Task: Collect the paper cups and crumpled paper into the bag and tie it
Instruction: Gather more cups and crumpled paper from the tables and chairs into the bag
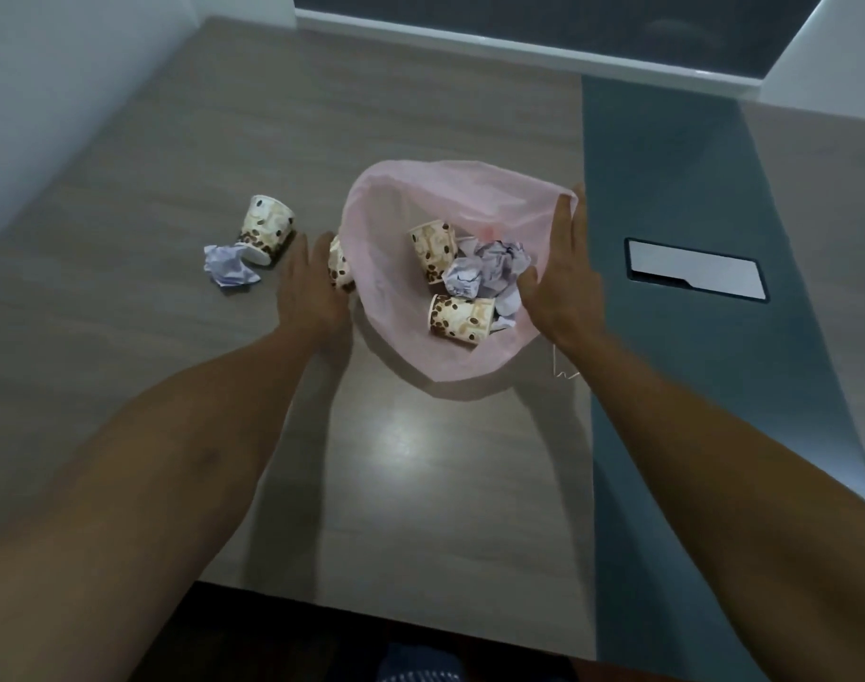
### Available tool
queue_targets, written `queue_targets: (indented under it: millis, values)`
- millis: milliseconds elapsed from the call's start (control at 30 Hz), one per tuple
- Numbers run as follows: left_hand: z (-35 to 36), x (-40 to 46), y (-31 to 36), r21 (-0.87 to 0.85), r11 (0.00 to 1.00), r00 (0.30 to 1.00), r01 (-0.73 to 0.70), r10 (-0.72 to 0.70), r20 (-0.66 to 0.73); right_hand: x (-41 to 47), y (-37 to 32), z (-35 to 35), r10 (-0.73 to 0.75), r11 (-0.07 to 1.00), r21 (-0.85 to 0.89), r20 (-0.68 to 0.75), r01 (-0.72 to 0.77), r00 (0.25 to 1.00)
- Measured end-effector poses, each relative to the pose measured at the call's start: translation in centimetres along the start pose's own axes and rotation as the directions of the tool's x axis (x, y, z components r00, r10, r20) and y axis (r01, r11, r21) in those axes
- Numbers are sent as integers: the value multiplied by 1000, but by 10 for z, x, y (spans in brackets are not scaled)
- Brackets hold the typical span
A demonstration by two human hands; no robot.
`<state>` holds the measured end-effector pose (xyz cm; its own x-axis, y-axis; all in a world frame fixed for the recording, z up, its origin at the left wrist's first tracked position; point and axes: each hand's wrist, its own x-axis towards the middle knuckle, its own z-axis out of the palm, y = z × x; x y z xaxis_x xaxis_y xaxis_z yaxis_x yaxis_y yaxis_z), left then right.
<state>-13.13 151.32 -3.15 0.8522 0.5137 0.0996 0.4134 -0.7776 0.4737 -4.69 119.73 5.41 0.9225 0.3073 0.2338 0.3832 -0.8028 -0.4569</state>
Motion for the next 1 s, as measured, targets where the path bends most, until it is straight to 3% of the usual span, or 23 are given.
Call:
queue_targets:
  millis: [200,367,467,567,633,700,767,833,900,1000]
  values:
    - [20,6,-4,-32,998,998,48,-49,-40,-1,10,13,-29,999,-22,-33,28,999]
    - [10,-23,16,-173,961,966,217,-237,-102,-7,5,5,-10,1000,-6,21,10,1000]
    - [-18,-45,39,-334,902,893,272,-366,-262,-12,-3,-10,17,1000,10,78,-18,997]
    - [-51,-73,65,-470,862,792,188,-416,-446,-18,-12,-25,45,998,36,136,-50,990]
    - [-67,-92,81,-480,875,781,68,-346,-520,-21,-17,-33,65,996,56,163,-75,984]
    - [-75,-104,94,-428,901,840,-69,-179,-511,-20,-20,-39,82,993,74,179,-97,980]
    - [-74,-113,104,-358,918,920,-173,20,-393,-18,-23,-43,95,990,84,184,-112,978]
    - [-68,-117,112,-306,924,955,-231,155,-251,-15,-25,-46,89,989,98,184,-108,979]
    - [-59,-115,123,-294,926,968,-235,194,-161,-12,-25,-49,77,989,111,186,-99,980]
    - [-46,-95,140,-358,918,984,-170,139,-110,-5,-24,-48,44,989,128,183,-68,982]
